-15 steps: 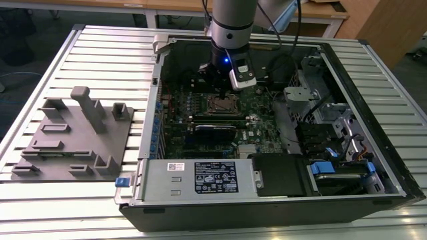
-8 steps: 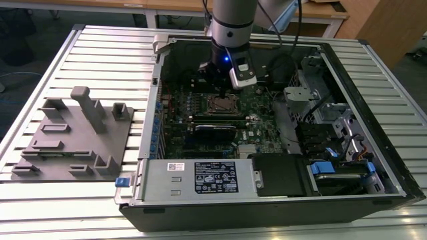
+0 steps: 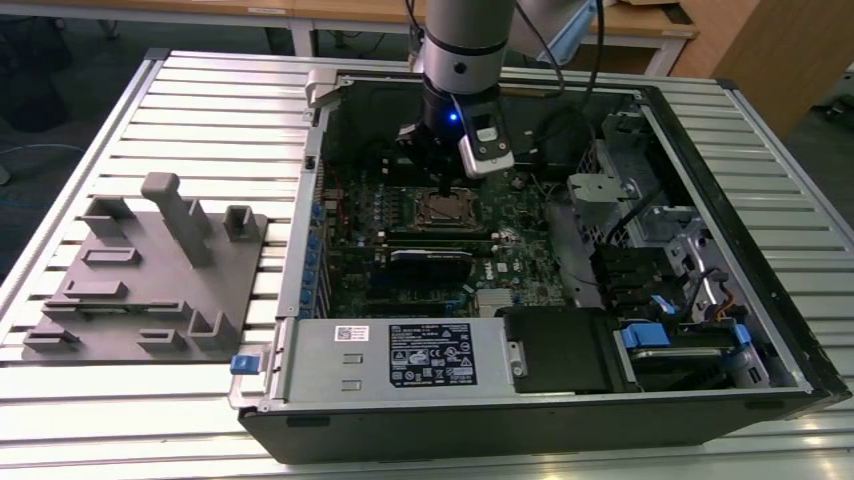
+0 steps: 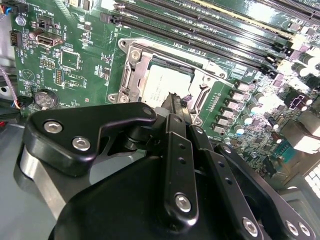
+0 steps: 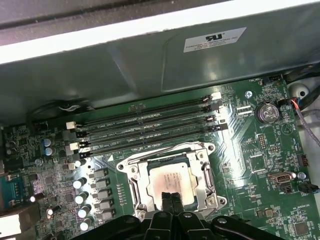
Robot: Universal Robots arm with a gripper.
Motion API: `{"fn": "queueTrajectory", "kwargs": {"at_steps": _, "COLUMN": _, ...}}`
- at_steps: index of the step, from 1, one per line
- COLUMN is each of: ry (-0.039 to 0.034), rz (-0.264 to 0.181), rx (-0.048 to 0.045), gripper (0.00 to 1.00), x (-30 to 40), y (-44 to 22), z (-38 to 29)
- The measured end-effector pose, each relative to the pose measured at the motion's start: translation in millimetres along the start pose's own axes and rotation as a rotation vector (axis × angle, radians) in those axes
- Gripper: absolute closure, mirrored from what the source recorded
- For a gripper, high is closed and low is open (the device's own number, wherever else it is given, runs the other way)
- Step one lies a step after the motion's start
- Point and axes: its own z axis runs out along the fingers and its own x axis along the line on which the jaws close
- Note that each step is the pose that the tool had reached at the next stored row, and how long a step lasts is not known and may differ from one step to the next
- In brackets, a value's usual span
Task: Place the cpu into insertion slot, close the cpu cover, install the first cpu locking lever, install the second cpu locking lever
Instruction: 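Install the second cpu locking lever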
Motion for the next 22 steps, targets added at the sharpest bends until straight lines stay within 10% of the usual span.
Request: {"fn": "queueTrajectory", "kwargs": {"at_steps": 22, "ry": -0.0001, "rz": 0.000, "rx": -0.0002, "gripper": 0.90, "x": -2.9, "y": -11.2, "z": -0.7}}
